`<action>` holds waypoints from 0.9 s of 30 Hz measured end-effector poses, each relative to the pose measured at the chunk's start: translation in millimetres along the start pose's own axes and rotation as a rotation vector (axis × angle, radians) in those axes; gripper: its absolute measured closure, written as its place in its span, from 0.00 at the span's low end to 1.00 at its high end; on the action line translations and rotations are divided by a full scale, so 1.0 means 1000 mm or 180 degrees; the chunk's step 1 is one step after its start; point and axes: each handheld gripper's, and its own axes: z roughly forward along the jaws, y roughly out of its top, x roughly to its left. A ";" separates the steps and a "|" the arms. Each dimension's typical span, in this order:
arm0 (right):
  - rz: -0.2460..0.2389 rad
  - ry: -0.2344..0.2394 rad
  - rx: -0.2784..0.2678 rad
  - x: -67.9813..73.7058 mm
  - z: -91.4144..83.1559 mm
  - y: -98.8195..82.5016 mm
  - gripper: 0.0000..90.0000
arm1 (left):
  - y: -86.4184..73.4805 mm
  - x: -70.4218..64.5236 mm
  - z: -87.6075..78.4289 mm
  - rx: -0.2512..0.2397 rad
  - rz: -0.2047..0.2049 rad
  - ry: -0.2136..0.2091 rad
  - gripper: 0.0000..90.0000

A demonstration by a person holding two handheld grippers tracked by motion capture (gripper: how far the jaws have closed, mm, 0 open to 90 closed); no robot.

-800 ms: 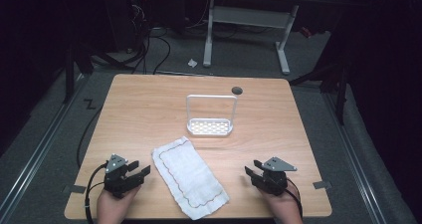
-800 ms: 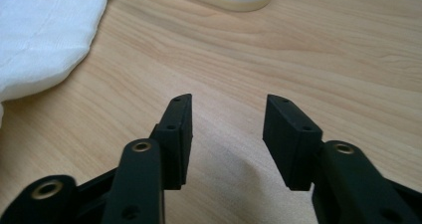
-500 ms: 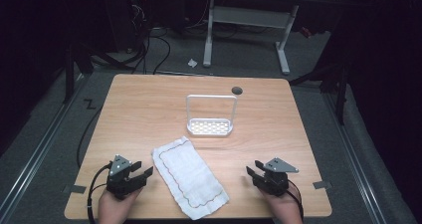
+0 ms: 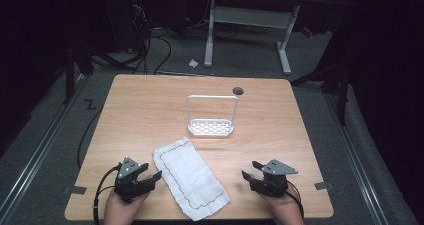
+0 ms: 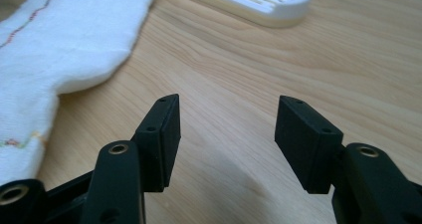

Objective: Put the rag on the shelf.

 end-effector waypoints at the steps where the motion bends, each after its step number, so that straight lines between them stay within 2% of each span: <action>1: -0.0028 0.0033 0.0004 0.003 0.001 0.002 0.49 | 0.000 -0.002 0.001 -0.0002 0.0009 0.0010 0.43; 2: -0.0045 0.0061 0.0015 0.006 0.002 0.004 0.50 | 0.000 -0.003 0.001 -0.0021 0.0017 -0.0015 0.43; 3: -0.0108 0.0099 -0.0004 0.012 0.006 0.011 0.56 | 0.000 -0.005 0.000 -0.0050 0.0038 -0.0094 0.53; 4: -0.0108 0.0099 -0.0004 0.012 0.006 0.011 0.56 | 0.000 -0.007 0.001 -0.0072 0.0064 -0.0168 0.53; 5: -0.0207 0.0113 -0.0032 0.017 0.012 0.022 0.60 | 0.000 -0.013 0.002 -0.0031 0.0132 -0.0147 0.56; 6: -0.0207 0.0113 -0.0032 0.017 0.012 0.022 0.60 | 0.000 -0.013 0.002 -0.0031 0.0132 -0.0147 0.56; 7: -0.0177 0.0242 -0.0072 0.021 0.022 0.034 0.66 | 0.000 -0.017 0.004 0.0069 0.0148 -0.0214 0.62; 8: -0.0177 0.0242 -0.0072 0.021 0.022 0.034 0.66 | 0.000 -0.017 0.004 0.0069 0.0148 -0.0214 0.70; 9: -0.0156 0.0291 -0.0078 0.023 0.029 0.041 0.70 | -0.001 -0.020 0.005 0.0081 0.0168 -0.0244 0.70; 10: -0.0168 0.0390 -0.0028 0.031 0.044 0.052 0.74 | -0.002 -0.027 0.006 0.0129 0.0211 -0.0271 0.76; 11: -0.0168 0.0390 -0.0028 0.031 0.044 0.052 0.74 | -0.002 -0.027 0.006 0.0129 0.0211 -0.0271 0.80; 12: -0.0242 0.0444 0.0055 0.042 0.060 0.061 0.87 | -0.004 -0.032 0.010 0.0237 0.0213 -0.0291 0.83; 13: -0.0294 0.0487 0.0112 0.048 0.067 0.064 0.91 | -0.004 -0.032 0.010 0.0237 0.0213 -0.0291 0.87; 14: -0.0341 0.0527 0.0179 0.053 0.075 0.066 0.97 | -0.006 -0.037 0.013 0.0262 0.0046 -0.0364 0.90; 15: -0.0351 0.0596 0.0269 0.057 0.082 0.067 1.00 | -0.006 -0.034 0.015 0.0365 0.0212 -0.0355 0.92; 18: -0.0415 0.0686 0.0433 0.065 0.096 0.064 1.00 | -0.007 -0.037 0.019 0.0406 0.0250 -0.0348 0.93; 19: -0.0435 0.0670 0.0497 0.068 0.098 0.061 1.00 | -0.006 -0.037 0.021 0.0410 0.0244 -0.0351 0.94; 22: -0.0442 0.0617 0.0500 0.072 0.097 0.054 1.00 | -0.005 -0.036 0.023 0.0406 0.0261 -0.0355 0.94; 27: -0.0374 0.0618 0.0507 0.072 0.080 0.042 1.00 | 0.000 -0.035 0.030 0.0399 0.0244 -0.0384 0.94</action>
